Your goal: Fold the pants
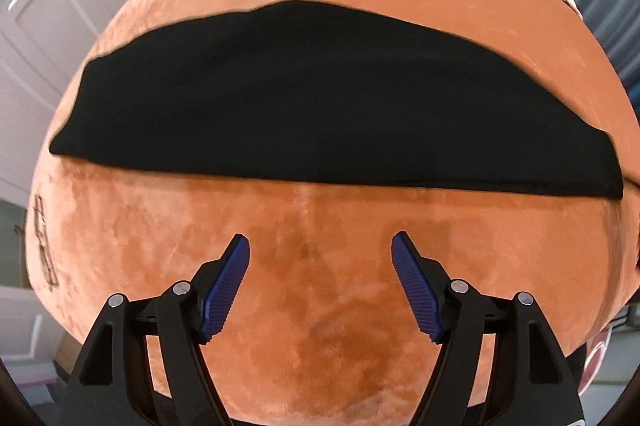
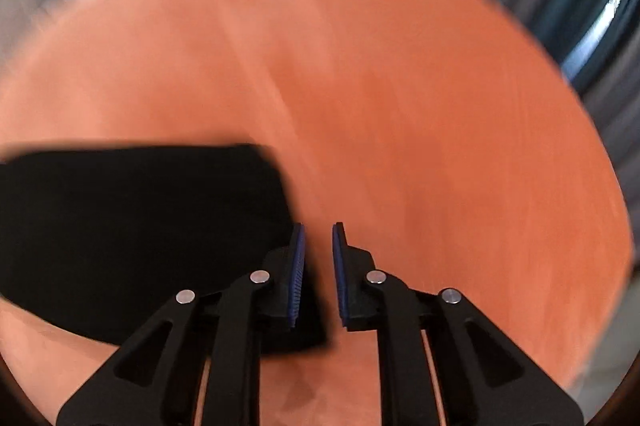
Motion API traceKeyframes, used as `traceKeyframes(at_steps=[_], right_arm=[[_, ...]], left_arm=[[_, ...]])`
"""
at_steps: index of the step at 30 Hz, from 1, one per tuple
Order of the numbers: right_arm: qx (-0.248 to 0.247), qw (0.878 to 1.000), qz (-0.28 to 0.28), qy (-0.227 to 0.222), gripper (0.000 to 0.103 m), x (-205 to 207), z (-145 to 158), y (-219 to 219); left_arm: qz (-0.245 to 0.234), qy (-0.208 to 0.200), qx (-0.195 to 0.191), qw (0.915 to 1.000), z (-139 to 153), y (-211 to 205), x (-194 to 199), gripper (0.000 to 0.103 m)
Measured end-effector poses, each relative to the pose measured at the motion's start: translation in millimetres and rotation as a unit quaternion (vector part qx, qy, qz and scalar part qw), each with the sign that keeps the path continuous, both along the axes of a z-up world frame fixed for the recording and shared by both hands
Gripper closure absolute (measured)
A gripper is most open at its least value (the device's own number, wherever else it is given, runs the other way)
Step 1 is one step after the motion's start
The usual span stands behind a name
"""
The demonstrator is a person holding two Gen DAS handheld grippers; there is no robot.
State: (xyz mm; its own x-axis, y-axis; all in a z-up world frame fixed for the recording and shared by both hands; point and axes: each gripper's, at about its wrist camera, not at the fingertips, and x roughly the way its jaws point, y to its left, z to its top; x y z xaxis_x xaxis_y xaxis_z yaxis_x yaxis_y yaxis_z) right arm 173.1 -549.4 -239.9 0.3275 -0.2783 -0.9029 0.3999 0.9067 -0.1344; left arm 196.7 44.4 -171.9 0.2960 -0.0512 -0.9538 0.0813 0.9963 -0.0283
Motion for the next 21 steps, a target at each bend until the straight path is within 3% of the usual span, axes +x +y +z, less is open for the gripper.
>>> traceKeyframes(at_steps=[1,3,4,5,12,16,21], right_arm=[[0.003,0.999,-0.019,-0.042,0.089,-13.4,11.4,3.0],[0.025,0.994,-0.044,-0.094,0.077,-34.1,25.8,10.6],[0.034,0.992,-0.047,-0.113,0.066,-45.3,31.7,17.6],[0.035,0.991,-0.045,-0.121,0.063,-52.8,34.0,27.1],[0.088,0.991,-0.028,-0.101,0.062,-75.1,21.2,69.4],[0.121,0.986,-0.031,-0.110,0.042,-79.8,21.9,95.4],[0.177,0.972,-0.084,-0.127,0.042,-99.2,15.3,80.0]], left_arm=[[0.011,0.004,-0.004,0.9999,-2.9,6.8,1.4,0.032],[0.032,0.008,-0.021,0.9992,-7.2,23.9,3.5,0.032],[0.044,0.011,-0.025,0.9987,-10.0,32.1,4.3,0.032],[0.055,0.014,-0.025,0.9981,-12.7,38.9,5.6,0.032],[0.083,-0.003,-0.018,0.9964,-20.2,58.8,9.6,0.032],[0.084,-0.005,-0.028,0.9960,-26.3,55.3,11.5,0.032],[0.121,0.008,-0.071,0.9901,-37.5,74.4,27.6,0.032]])
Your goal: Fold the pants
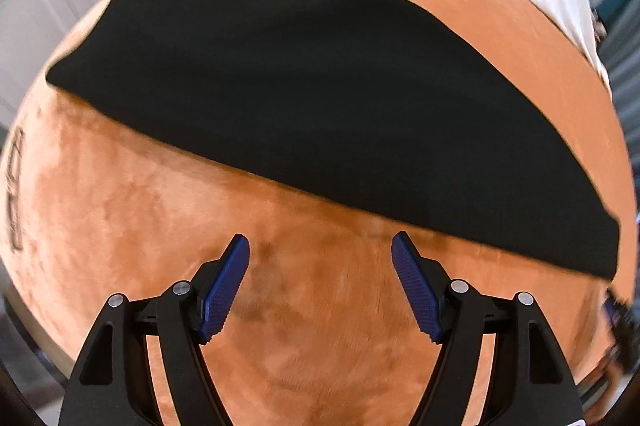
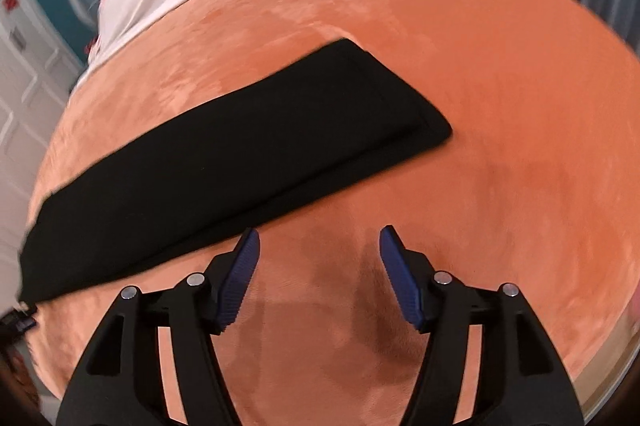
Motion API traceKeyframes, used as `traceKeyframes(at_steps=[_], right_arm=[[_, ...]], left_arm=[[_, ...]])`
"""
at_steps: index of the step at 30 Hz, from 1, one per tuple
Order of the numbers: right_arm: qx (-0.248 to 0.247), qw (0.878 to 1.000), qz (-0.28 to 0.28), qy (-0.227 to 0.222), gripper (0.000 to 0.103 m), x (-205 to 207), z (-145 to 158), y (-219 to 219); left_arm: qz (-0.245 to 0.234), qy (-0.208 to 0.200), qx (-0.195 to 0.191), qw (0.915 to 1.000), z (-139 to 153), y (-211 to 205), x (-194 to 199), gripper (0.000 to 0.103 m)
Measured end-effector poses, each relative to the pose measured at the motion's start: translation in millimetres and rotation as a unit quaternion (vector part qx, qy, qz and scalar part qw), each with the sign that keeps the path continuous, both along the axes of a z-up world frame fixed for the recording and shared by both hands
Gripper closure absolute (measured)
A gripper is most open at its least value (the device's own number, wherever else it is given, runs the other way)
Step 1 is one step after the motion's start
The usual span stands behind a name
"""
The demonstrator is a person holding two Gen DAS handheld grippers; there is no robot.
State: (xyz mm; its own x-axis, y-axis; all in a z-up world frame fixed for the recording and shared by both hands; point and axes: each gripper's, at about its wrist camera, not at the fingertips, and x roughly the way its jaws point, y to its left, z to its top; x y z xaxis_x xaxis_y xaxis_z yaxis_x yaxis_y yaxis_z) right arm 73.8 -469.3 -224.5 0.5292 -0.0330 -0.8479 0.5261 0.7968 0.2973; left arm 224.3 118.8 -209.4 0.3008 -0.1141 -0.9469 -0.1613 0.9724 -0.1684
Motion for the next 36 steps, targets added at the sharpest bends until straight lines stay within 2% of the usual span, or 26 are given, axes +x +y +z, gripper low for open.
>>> traceKeyframes(at_steps=[3,7,9,12,14,16,18,19,21,22,24,25,26,27,29,31,32,33,34,35,36], right_arm=[[0.038,0.998,-0.037,-0.014,0.042,-5.5,-5.5,-21.8],[0.063,0.996,-0.061,-0.022,0.041,8.6,-11.1,-50.7],[0.072,0.995,-0.070,-0.019,0.036,25.8,-17.6,-62.6],[0.053,0.995,-0.081,-0.014,0.031,43.7,-16.2,-65.9],[0.019,0.995,-0.097,-0.013,0.033,40.1,-7.4,-66.1],[-0.033,0.992,-0.121,-0.032,0.033,27.5,7.2,-66.9],[-0.062,0.992,-0.098,-0.048,0.042,26.0,17.4,-66.2],[-0.068,0.993,-0.081,-0.043,0.044,30.8,17.3,-66.2],[-0.069,0.997,-0.024,-0.012,0.057,51.8,6.6,-64.7],[-0.064,0.998,-0.006,0.008,0.057,62.1,-2.8,-65.2],[-0.072,0.997,0.007,0.019,0.057,70.9,-10.0,-63.7],[-0.083,0.996,0.016,0.020,0.065,75.0,-7.1,-60.5],[-0.085,0.996,0.029,0.017,0.090,76.7,-2.5,-56.7],[-0.088,0.995,0.045,0.011,0.089,77.2,5.5,-52.4],[-0.135,0.989,0.060,0.001,0.090,70.9,26.6,-44.8],[-0.148,0.988,0.052,-0.007,0.090,62.0,33.6,-53.3],[-0.147,0.988,0.048,0.005,0.094,62.0,25.3,-60.2],[-0.147,0.988,0.040,0.037,0.097,63.2,5.9,-69.1],[-0.132,0.989,0.039,0.050,0.096,63.4,-7.8,-73.3],[-0.111,0.993,0.031,0.039,0.092,60.5,-14.4,-76.6],[-0.109,0.993,0.023,0.028,0.090,57.6,-8.3,-76.7]], left_arm=[[0.020,0.002,-0.007,0.9998,-0.5,6.8,1.7,0.032],[0.008,-0.003,0.010,0.9999,0.7,-3.0,-1.9,0.032],[0.002,-0.001,0.017,0.9999,-1.2,-11.9,-4.1,0.032],[-0.007,0.008,0.018,0.9998,-5.2,-24.8,-1.9,0.032],[-0.013,0.010,0.020,0.9997,-5.4,-31.6,-0.7,0.032],[-0.017,0.005,0.027,0.9995,-2.2,-37.7,0.0,0.032],[-0.026,-0.001,0.038,0.9989,-0.1,-43.4,0.7,0.032],[-0.030,-0.003,0.042,0.9987,-0.2,-46.0,4.1,0.032],[-0.042,-0.006,0.049,0.9979,-0.9,-55.5,6.3,0.032],[-0.047,-0.006,0.050,0.9976,0.2,-62.3,10.3,0.032],[-0.054,-0.006,0.050,0.9973,-0.4,-72.5,8.9,0.032],[-0.057,-0.007,0.048,0.9972,-0.2,-77.6,8.2,0.032],[-0.058,-0.007,0.047,0.9972,0.3,-80.0,8.0,0.032],[-0.060,-0.008,0.044,0.9972,1.2,-83.1,8.1,0.032],[-0.065,-0.009,0.042,0.9970,2.6,-87.2,9.1,0.032],[-0.071,-0.010,0.044,0.9965,1.8,-83.8,13.5,0.032],[-0.073,-0.011,0.046,0.9962,1.2,-84.2,15.3,0.032],[-0.074,-0.012,0.046,0.9961,-0.6,-81.2,16.0,0.032],[-0.074,-0.010,0.047,0.9961,-2.5,-80.9,17.7,0.032],[-0.074,-0.008,0.048,0.9961,-3.2,-82.6,11.2,0.032],[-0.074,-0.005,0.049,0.9960,-5.5,-81.2,10.5,0.032]])
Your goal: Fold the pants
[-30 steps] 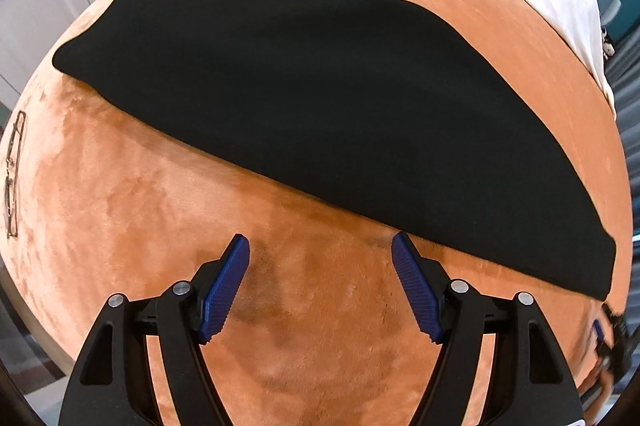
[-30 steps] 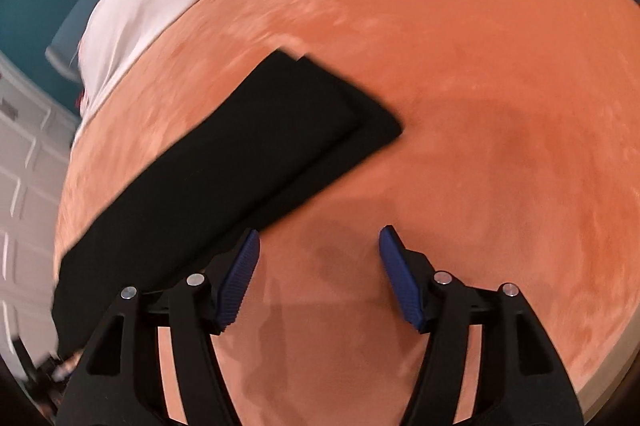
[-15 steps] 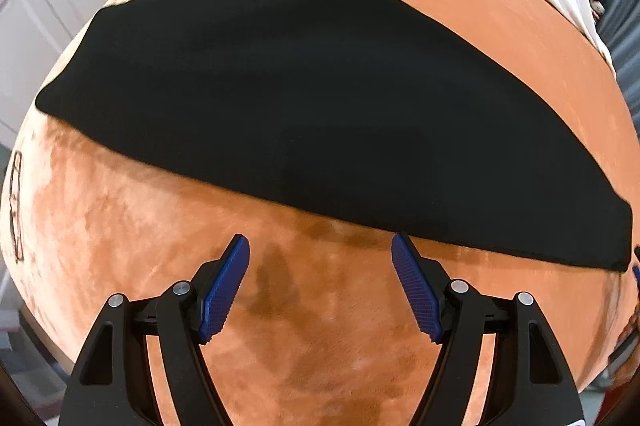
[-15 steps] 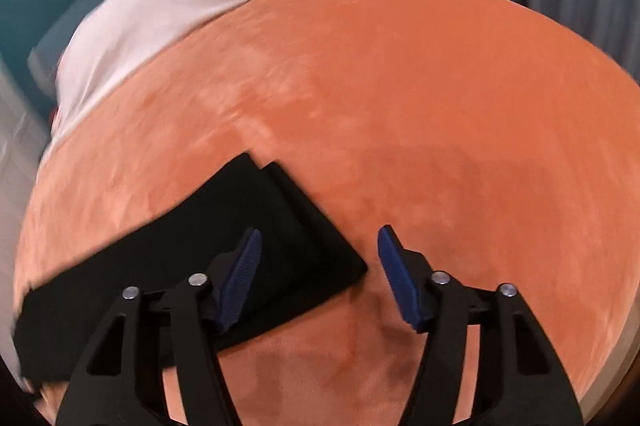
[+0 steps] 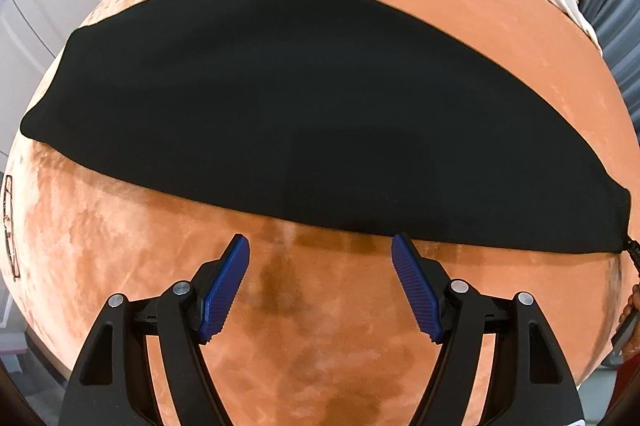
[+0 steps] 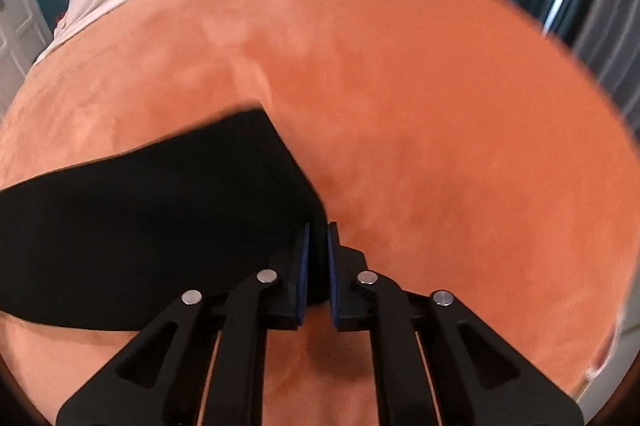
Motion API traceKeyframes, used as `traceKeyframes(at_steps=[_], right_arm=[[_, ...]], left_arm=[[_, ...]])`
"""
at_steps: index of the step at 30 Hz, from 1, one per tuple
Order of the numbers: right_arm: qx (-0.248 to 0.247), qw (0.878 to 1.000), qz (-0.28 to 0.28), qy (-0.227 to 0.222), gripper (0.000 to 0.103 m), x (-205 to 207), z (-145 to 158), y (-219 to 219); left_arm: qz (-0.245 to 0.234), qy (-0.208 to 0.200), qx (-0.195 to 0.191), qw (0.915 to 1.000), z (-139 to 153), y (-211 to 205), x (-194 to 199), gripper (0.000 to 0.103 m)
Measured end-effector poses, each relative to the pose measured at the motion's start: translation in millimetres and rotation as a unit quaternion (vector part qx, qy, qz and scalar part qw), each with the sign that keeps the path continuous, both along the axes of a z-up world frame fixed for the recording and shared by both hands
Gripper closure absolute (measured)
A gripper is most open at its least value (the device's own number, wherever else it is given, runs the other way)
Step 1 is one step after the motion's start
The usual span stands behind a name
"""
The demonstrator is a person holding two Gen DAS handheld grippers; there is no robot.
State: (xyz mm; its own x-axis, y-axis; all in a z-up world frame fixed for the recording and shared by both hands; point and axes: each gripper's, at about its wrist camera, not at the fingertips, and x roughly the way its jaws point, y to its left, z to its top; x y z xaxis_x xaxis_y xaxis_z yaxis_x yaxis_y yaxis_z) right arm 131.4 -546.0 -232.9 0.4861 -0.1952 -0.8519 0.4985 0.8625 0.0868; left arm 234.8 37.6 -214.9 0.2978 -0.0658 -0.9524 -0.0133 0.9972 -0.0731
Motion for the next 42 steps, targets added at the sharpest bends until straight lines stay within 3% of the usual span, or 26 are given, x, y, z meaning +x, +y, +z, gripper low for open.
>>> traceKeyframes(at_steps=[2,4,8,11,13,15,19,21,22,23,24,25,26,27,28,29,31,36,39,42], right_arm=[[0.011,1.000,-0.021,-0.016,0.049,-8.4,15.6,0.4],[0.019,0.998,-0.055,-0.041,0.035,-27.5,24.9,1.3],[0.108,0.991,-0.064,-0.052,0.035,-45.2,6.3,0.8],[0.136,0.987,-0.074,-0.049,0.032,-37.8,-9.4,8.9],[0.147,0.984,-0.080,-0.066,0.031,-35.1,-9.1,12.1],[0.190,0.974,-0.087,-0.089,0.031,-28.2,-11.2,14.8],[0.220,0.961,-0.116,-0.120,0.031,-16.6,-15.0,8.7],[0.233,0.954,-0.131,-0.132,0.034,-8.0,-18.1,6.8],[0.241,0.951,-0.134,-0.138,0.051,-5.4,-19.3,6.1],[0.251,0.948,-0.140,-0.134,0.078,-2.1,-22.4,4.7],[0.261,0.945,-0.144,-0.135,0.091,-0.7,-25.2,4.3],[0.272,0.940,-0.149,-0.143,0.091,-2.0,-26.1,3.7],[0.269,0.940,-0.151,-0.147,0.092,-3.2,-22.5,5.9],[0.267,0.940,-0.148,-0.154,0.093,-5.8,-16.9,6.8],[0.269,0.938,-0.144,-0.164,0.093,-8.6,-8.6,7.1],[0.270,0.937,-0.141,-0.169,0.094,-10.4,-2.7,7.5],[0.267,0.939,-0.125,-0.178,0.095,-19.3,18.9,6.5],[0.241,0.953,-0.091,-0.161,0.095,-42.9,56.6,5.3],[0.216,0.960,-0.098,-0.147,0.095,-74.1,72.7,-4.8],[0.201,0.965,-0.116,-0.119,0.095,-109.0,71.6,-25.2]], left_arm=[[0.007,0.001,0.004,1.0000,-0.7,4.1,0.3,0.032],[0.020,0.003,-0.007,0.9998,-1.7,11.3,0.7,0.032],[0.105,0.010,-0.068,0.9921,-10.0,66.7,3.0,0.028],[0.179,-0.003,-0.122,0.9761,-11.8,115.0,7.4,0.028],[0.240,-0.027,-0.135,0.9609,-10.7,153.3,11.7,0.028],[0.281,-0.042,-0.139,0.9486,-13.8,186.3,20.5,0.028],[0.314,-0.056,-0.167,0.9329,-27.8,230.7,51.3,0.028],[0.307,-0.072,-0.156,0.9361,-30.6,238.8,72.9,0.022],[0.302,-0.074,-0.147,0.9389,-35.2,242.5,81.8,0.021],[0.302,-0.076,-0.147,0.9390,-39.3,243.2,88.4,0.018],[0.306,-0.079,-0.141,0.9383,-40.9,241.0,92.8,0.018],[0.306,-0.079,-0.132,0.9395,-39.8,238.3,95.7,0.021],[0.297,-0.077,-0.109,0.9456,-36.1,232.0,99.7,0.030],[0.279,-0.079,-0.095,0.9522,-32.0,229.5,101.5,0.064],[0.261,-0.081,-0.120,0.9546,-24.6,235.4,99.6,0.091],[0.259,-0.080,-0.146,0.9514,-18.3,246.3,96.4,0.092],[0.252,-0.085,-0.158,0.9509,-4.3,255.8,88.1,0.092],[0.214,-0.071,-0.159,0.9612,32.9,242.1,57.7,0.092],[0.190,-0.058,-0.162,0.9667,50.1,235.5,41.0,0.092],[0.155,-0.035,-0.154,0.9751,48.3,217.1,15.8,0.092]])
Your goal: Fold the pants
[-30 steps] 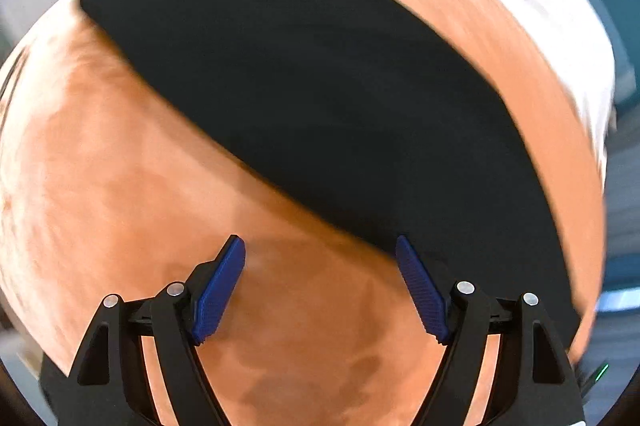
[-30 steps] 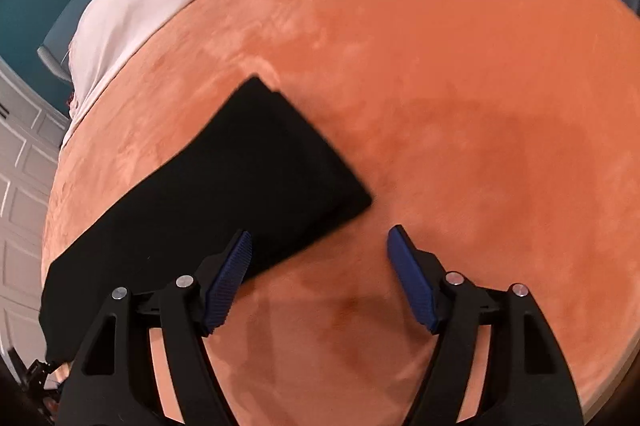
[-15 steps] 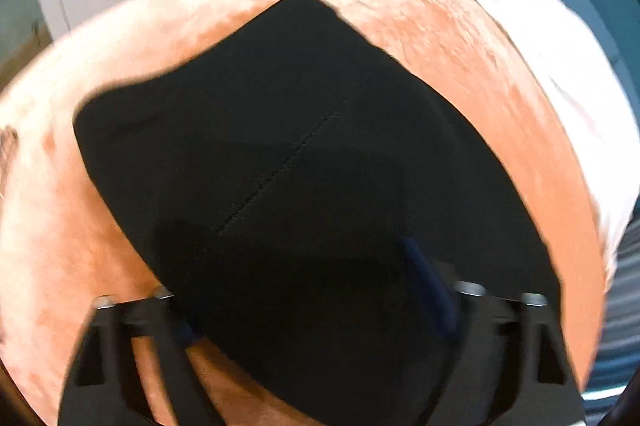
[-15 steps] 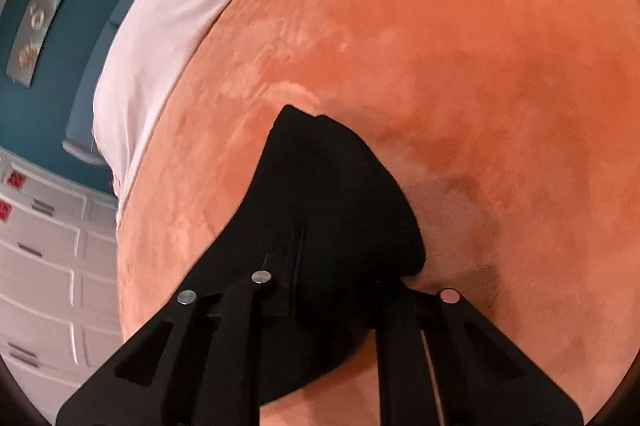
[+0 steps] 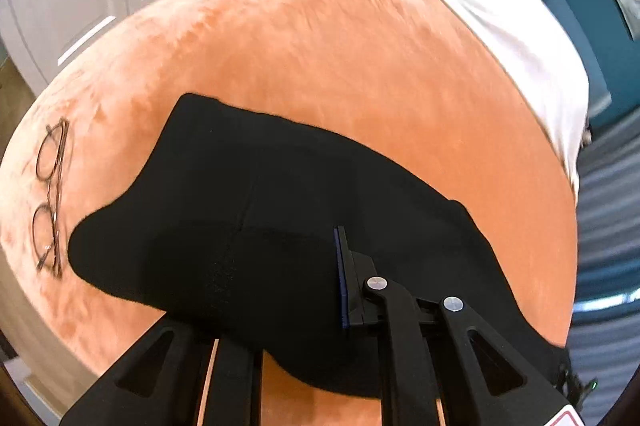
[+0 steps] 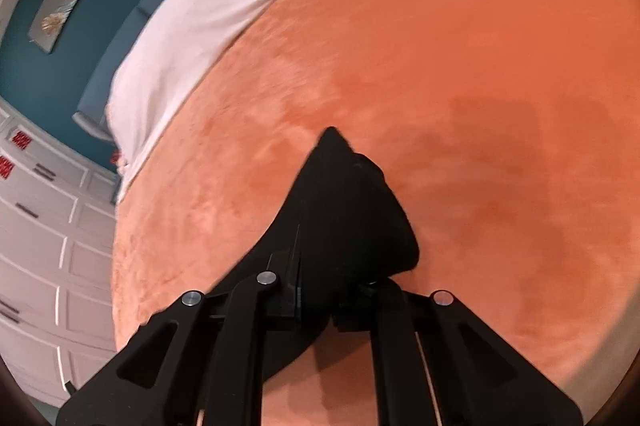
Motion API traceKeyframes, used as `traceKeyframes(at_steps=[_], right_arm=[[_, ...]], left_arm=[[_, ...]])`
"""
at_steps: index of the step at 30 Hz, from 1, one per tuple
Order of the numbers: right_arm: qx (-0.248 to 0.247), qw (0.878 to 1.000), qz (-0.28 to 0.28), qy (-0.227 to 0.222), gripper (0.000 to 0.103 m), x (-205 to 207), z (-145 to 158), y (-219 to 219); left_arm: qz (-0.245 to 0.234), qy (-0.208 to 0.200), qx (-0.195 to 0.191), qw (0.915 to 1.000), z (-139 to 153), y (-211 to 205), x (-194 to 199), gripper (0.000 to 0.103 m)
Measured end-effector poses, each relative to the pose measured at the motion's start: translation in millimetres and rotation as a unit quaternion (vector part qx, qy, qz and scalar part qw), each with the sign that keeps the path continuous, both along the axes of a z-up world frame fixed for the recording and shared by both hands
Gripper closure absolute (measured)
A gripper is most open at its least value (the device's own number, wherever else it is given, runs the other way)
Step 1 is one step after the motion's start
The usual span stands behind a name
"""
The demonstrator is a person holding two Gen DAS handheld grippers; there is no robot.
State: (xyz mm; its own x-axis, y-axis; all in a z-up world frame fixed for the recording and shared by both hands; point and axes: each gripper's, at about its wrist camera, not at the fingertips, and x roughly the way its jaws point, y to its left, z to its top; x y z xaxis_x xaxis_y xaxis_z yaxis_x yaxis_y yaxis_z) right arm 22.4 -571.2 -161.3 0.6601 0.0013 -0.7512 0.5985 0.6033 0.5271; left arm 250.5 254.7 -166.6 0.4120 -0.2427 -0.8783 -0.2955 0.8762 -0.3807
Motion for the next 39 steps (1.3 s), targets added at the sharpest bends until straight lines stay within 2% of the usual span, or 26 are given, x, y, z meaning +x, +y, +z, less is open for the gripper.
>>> traceKeyframes(at_steps=[2,4,5,6,8,10,13,15,16,17,18,19,20,21,22,23,24,25,26,28,30,31,33,34,37,39], right_arm=[[-0.016,0.998,-0.001,0.056,0.095,-15.5,-25.1,-12.9],[0.012,0.995,-0.001,0.099,0.095,-22.9,-67.2,-22.1],[0.026,0.994,-0.004,0.102,0.094,-24.6,-78.7,-24.4],[0.030,0.996,-0.005,0.085,0.094,-27.4,-88.7,-23.7],[0.015,0.997,-0.005,0.071,0.091,-28.4,-83.7,-20.7],[0.006,0.998,0.010,0.070,0.086,-25.4,-76.5,-18.2],[-0.043,0.994,0.023,0.098,0.076,-24.0,-62.6,-14.5],[-0.109,0.988,-0.008,0.105,0.073,-30.8,-41.8,-9.1],[-0.144,0.983,-0.026,0.106,0.063,-33.7,-30.8,-3.9],[-0.202,0.973,-0.043,0.104,0.060,-32.7,-13.1,9.6],[-0.232,0.967,-0.042,0.097,0.058,-27.9,-3.8,19.9],[-0.277,0.956,-0.022,0.088,0.042,-17.6,11.3,39.7],[-0.306,0.948,-0.010,0.085,0.033,-10.7,20.3,53.4],[-0.335,0.939,0.013,0.076,0.032,0.1,30.9,72.2],[-0.336,0.938,0.066,0.048,0.033,18.4,41.7,99.1],[-0.310,0.944,0.110,0.024,0.034,33.9,46.4,118.6],[-0.261,0.951,0.163,-0.004,0.036,54.7,47.9,142.3],[-0.196,0.955,0.220,-0.030,0.043,80.6,45.0,170.8],[-0.149,0.953,0.260,-0.042,0.051,100.6,40.8,194.9],[-0.077,0.937,0.336,-0.057,0.065,143.1,28.5,254.5],[-0.033,0.904,0.424,-0.040,0.065,191.1,8.2,334.5],[-0.036,0.889,0.456,-0.026,0.065,209.6,-1.5,371.2],[-0.047,0.868,0.495,-0.002,0.065,235.8,-18.0,419.7],[-0.054,0.861,0.505,0.014,0.065,250.8,-28.8,441.6],[-0.067,0.854,0.514,0.047,0.065,276.7,-51.5,472.9],[-0.067,0.846,0.526,0.062,0.065,291.7,-66.6,490.2]], left_arm=[[-0.017,0.031,0.021,0.9992,-23.5,-17.2,-11.5,0.091],[-0.015,0.065,0.031,0.9973,-52.5,-21.4,-21.4,0.086],[-0.006,0.077,0.031,0.9965,-66.5,-20.1,-25.8,0.084],[0.019,0.061,0.005,0.9980,-74.6,-12.8,-34.0,0.083],[0.041,0.047,-0.026,0.9977,-69.2,-4.7,-42.2,0.082],[0.043,0.048,-0.022,0.9976,-51.5,-0.8,-50.7,0.081],[0.023,0.037,0.042,0.9982,-17.6,-7.1,-61.6,0.081],[0.016,0.028,0.096,0.9948,3.9,-14.6,-64.8,0.080],[0.021,0.025,0.138,0.9899,13.5,-18.2,-65.6,0.079],[0.030,0.019,0.191,0.9809,23.2,-21.5,-66.2,0.079],[0.046,0.003,0.288,0.9564,39.9,-29.8,-67.5,0.075],[0.055,-0.012,0.344,0.9373,50.3,-35.8,-69.9,0.060],[0.067,-0.030,0.392,0.9170,61.5,-42.1,-71.4,0.053],[0.067,-0.045,0.405,0.9106,68.1,-46.0,-71.6,0.044],[0.057,-0.055,0.405,0.9107,71.8,-49.7,-69.0,0.043],[0.045,-0.061,0.397,0.9149,73.9,-53.7,-64.1,0.043],[0.024,-0.069,0.376,0.9237,72.2,-61.6,-56.0,0.043],[0.009,-0.070,0.365,0.9283,67.2,-67.5,-48.9,0.042],[-0.013,-0.066,0.350,0.9342,56.4,-76.8,-38.3,0.042],[-0.028,-0.058,0.334,0.9404,37.1,-87.4,-25.8,0.042],[-0.050,-0.043,0.319,0.9455,10.0,-100.5,-14.0,0.042],[-0.061,-0.032,0.311,0.9480,-6.2,-106.5,-8.7,0.041],[-0.061,-0.006,0.296,0.9532,-32.3,-109.6,-2.6,0.041],[-0.058,0.003,0.287,0.9562,-43.4,-110.0,-1.9,0.041],[-0.045,0.017,0.255,0.9656,-60.5,-100.5,-5.8,0.041],[-0.042,0.008,0.253,0.9666,-66.7,-96.7,-1.5,0.041]])
